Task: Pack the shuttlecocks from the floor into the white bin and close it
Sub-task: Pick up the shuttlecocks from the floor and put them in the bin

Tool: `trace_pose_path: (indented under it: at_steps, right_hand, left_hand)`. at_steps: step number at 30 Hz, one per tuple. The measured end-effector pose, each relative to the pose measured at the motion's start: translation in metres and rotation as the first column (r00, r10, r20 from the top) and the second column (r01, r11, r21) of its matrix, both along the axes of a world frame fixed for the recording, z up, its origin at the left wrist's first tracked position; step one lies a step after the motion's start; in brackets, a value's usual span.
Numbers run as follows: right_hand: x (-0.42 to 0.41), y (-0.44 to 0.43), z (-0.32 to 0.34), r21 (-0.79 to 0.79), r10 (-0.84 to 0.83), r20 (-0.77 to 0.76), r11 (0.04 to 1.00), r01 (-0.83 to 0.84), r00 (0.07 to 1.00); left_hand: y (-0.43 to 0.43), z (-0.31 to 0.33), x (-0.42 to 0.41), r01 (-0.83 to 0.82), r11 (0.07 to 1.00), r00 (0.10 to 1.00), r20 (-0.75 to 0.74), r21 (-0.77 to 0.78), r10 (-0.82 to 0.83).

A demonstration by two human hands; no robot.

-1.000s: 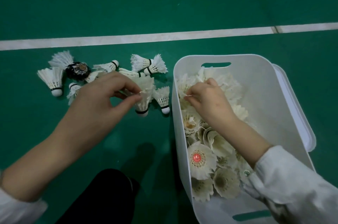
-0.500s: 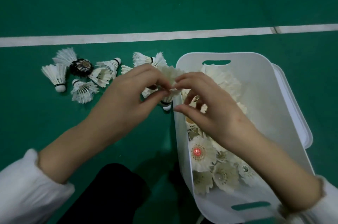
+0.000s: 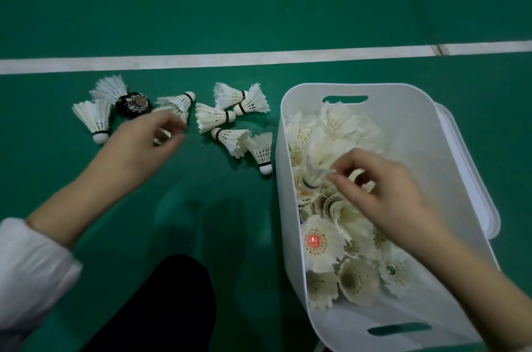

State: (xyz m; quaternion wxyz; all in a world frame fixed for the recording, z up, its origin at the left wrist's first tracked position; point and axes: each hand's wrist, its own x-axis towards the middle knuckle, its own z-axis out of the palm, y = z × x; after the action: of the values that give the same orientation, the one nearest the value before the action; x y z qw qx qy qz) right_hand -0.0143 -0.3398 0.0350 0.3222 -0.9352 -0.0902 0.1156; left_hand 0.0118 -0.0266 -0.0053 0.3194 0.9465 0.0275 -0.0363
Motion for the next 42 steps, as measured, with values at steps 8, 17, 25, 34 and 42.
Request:
trace_pose_path:
  at_steps: [8, 17, 25, 34, 42]
  right_hand:
    - [0.001, 0.02, -0.018, -0.214, 0.14, -0.046, 0.966, -0.147, 0.989]
    - [0.032, 0.083, 0.043, -0.221, 0.422, 0.118, 0.894, -0.391, 0.899]
    - [0.04, 0.198, -0.054, -0.168, 0.45, -0.109, 0.871, -0.463, 0.886]
    - [0.022, 0.233, -0.093, 0.022, 0.314, -0.125, 0.949, -0.314, 0.941]
    - [0.045, 0.238, -0.086, -0.254, 0.341, -0.022, 0.907, -0.335, 0.94]
  left_hand:
    - [0.045, -0.05, -0.013, -0.064, 0.983, 0.995, -0.062, 0.174, 0.076]
    - [0.089, -0.075, -0.002, -0.25, 0.939, 0.958, -0.082, 0.235, 0.276]
    - [0.105, -0.112, 0.0, -0.355, 0.919, 0.916, -0.134, 0.173, 0.379]
    - [0.069, -0.091, -0.021, -0.447, 0.819, 0.85, -0.457, -0.361, 0.262]
    - [0.098, -0.078, 0.024, -0.107, 0.98, 0.927, -0.373, -0.166, 0.038]
